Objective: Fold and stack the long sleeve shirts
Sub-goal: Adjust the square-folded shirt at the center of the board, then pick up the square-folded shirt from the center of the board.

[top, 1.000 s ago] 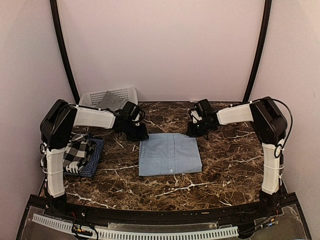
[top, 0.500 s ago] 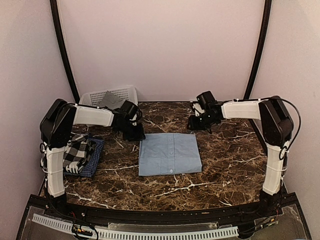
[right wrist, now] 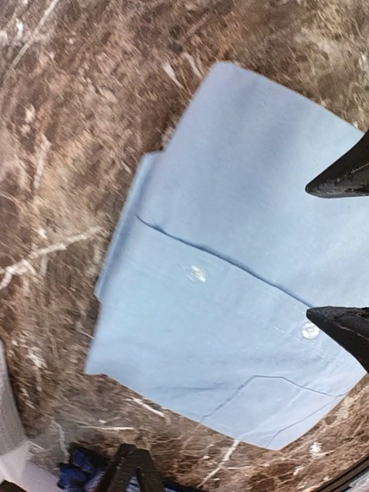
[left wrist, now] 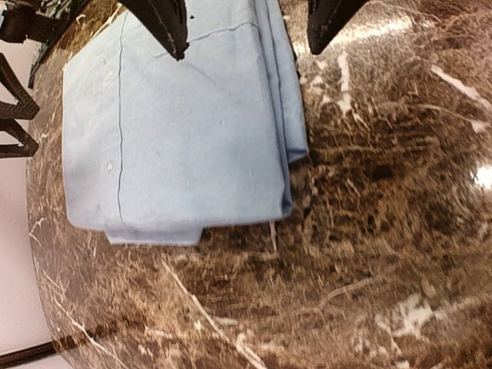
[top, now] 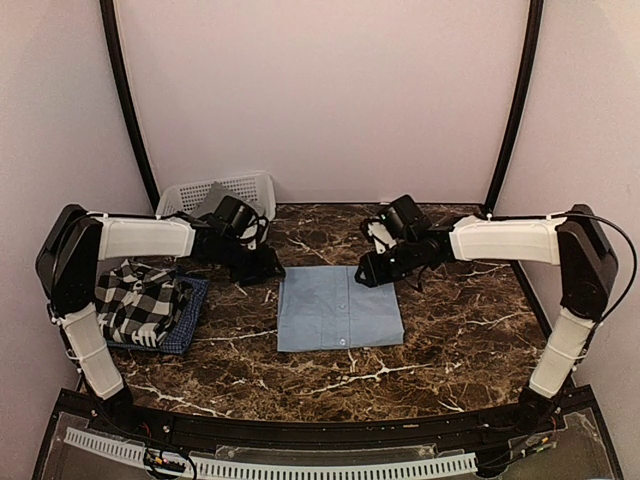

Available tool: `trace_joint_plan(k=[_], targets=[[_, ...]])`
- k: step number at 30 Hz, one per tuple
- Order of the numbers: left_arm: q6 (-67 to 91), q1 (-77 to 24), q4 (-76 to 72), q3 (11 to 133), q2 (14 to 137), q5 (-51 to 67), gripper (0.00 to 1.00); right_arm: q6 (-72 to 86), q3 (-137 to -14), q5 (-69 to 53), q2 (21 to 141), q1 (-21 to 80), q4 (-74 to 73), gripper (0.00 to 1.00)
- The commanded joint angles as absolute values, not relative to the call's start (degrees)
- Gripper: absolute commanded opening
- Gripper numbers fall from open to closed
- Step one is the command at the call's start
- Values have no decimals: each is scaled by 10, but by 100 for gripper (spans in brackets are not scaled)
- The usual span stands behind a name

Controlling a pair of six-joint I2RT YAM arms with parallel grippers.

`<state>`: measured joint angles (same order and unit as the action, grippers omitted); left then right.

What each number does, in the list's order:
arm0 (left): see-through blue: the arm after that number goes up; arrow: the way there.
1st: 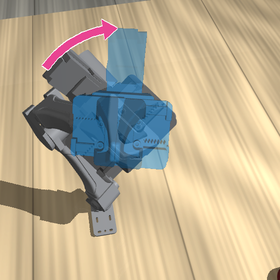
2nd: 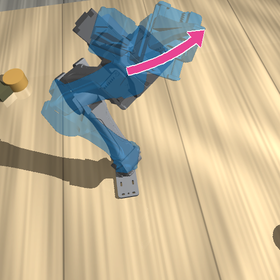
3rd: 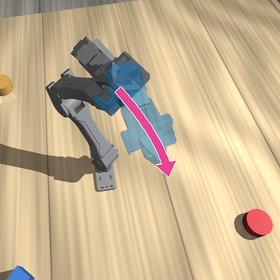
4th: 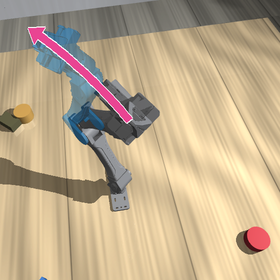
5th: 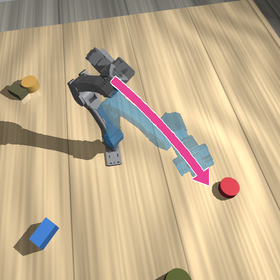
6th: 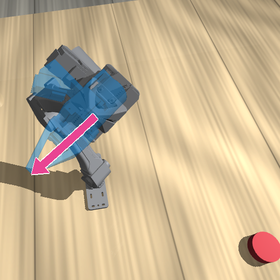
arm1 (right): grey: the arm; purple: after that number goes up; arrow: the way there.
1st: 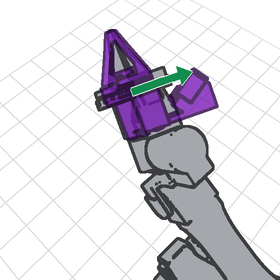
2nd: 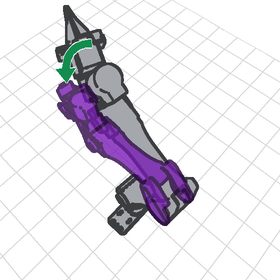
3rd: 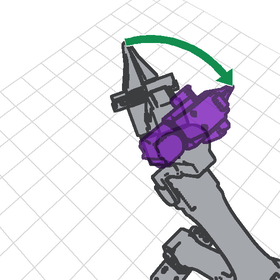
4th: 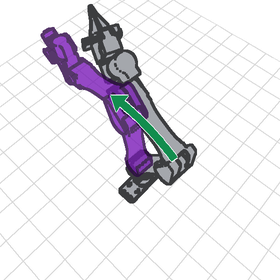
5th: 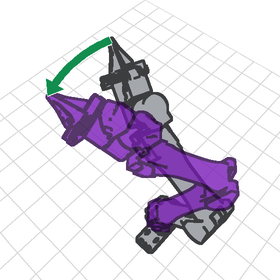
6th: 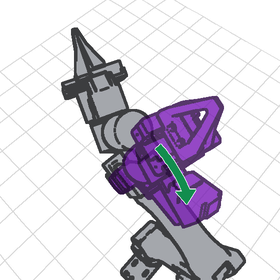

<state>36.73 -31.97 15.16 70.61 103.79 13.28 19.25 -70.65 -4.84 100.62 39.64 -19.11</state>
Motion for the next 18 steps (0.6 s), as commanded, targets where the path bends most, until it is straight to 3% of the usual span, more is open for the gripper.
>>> trace_joint_plan(k=[1, 18], targets=[[382, -318, 138, 649, 1010, 213, 54, 221, -688, -19, 995, 443, -205, 45], [390, -354, 137, 609, 1039, 234, 55, 281, -555, -40, 899, 457, -183, 43]])
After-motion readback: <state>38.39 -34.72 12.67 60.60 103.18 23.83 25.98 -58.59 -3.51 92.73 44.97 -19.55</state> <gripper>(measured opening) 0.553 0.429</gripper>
